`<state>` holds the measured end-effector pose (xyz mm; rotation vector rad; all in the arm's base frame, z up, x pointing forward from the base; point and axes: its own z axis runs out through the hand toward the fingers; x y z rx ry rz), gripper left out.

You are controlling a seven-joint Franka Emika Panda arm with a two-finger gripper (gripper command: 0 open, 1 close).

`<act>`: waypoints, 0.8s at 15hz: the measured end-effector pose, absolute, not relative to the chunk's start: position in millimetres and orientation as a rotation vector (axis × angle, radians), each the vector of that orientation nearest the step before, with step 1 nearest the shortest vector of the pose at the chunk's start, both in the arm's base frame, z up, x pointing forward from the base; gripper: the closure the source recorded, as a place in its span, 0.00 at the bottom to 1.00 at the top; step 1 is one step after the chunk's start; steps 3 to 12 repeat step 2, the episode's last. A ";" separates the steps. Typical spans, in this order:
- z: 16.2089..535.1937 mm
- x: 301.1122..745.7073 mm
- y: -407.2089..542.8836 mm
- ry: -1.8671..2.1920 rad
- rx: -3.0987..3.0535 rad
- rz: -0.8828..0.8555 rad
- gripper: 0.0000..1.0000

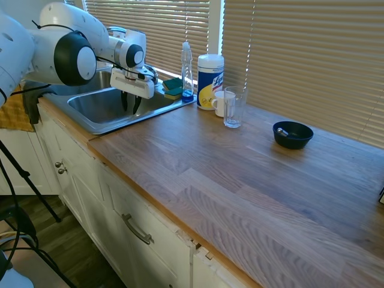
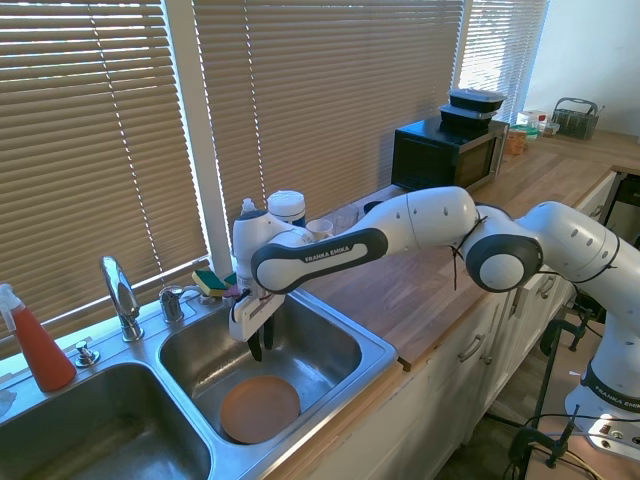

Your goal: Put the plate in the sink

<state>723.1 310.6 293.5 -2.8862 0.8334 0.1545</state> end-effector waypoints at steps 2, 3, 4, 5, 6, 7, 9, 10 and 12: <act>314.9 715.0 313.4 0.833 -2.887 0.149 0.00; 314.9 715.0 313.4 0.833 -2.887 0.149 0.00; 314.9 715.0 313.4 0.833 -2.887 0.149 0.00; 314.9 715.0 313.4 0.833 -2.887 0.149 0.00; 314.9 715.0 313.4 0.833 -2.887 0.149 0.00; 314.9 715.0 313.4 0.833 -2.887 0.149 0.00; 314.9 715.0 313.4 0.833 -2.887 0.149 0.00; 314.9 715.0 313.4 0.833 -2.887 0.149 0.00; 314.9 715.0 313.4 0.833 -2.887 0.149 0.00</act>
